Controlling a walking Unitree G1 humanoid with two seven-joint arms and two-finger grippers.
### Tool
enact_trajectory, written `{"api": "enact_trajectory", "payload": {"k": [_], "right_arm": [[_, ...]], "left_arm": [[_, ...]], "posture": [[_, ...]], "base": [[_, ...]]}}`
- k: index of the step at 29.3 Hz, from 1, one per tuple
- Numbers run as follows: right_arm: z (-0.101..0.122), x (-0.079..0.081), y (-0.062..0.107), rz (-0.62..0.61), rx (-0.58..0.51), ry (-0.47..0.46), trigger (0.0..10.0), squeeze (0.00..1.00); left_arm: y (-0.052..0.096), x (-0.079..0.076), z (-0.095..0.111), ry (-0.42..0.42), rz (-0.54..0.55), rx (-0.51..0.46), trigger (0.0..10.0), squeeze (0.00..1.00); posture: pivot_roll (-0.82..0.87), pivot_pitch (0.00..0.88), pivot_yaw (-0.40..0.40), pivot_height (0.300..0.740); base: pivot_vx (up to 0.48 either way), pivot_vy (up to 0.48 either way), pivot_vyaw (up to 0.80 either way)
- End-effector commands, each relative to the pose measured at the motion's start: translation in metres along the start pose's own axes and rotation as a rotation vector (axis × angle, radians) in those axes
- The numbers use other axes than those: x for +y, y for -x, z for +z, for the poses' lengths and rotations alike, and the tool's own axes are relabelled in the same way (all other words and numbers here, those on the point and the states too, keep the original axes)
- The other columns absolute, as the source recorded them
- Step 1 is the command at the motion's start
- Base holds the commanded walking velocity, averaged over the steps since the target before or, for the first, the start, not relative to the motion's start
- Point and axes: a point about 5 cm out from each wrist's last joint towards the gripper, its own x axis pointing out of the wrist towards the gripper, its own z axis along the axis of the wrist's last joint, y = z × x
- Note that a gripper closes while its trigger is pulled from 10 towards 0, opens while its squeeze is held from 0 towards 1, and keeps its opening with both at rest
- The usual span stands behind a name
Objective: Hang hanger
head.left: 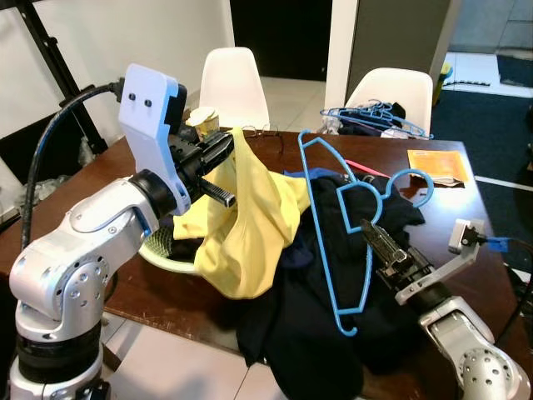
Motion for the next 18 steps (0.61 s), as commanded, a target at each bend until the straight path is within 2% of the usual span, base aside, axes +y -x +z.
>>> {"api": "enact_trajectory", "payload": {"k": [1,9,12,18], "right_arm": [[-0.003,0.000,-0.002,0.005,0.005,-0.013,10.0,0.00],[-0.002,0.000,-0.001,0.009,-0.005,-0.020,10.0,0.00],[-0.001,0.000,0.000,0.009,-0.022,-0.038,10.0,0.00],[-0.001,-0.001,0.000,0.008,-0.031,-0.047,10.0,0.00]], "left_arm": [[-0.001,0.001,0.003,-0.014,0.011,-0.011,10.0,0.00],[-0.005,-0.001,0.014,-0.033,0.006,-0.055,10.0,0.00],[-0.008,0.000,0.038,-0.061,-0.006,-0.129,10.0,0.00],[-0.011,-0.002,0.058,-0.073,-0.031,-0.201,10.0,0.00]], "posture": [[-0.02,0.015,0.092,0.740],[-0.02,0.019,0.095,0.740],[-0.02,0.021,0.098,0.740],[-0.02,0.020,0.099,0.740]], "base": [[-0.480,0.000,0.00],[-0.480,0.000,0.00],[-0.480,0.000,0.00],[-0.480,0.000,0.00]]}}
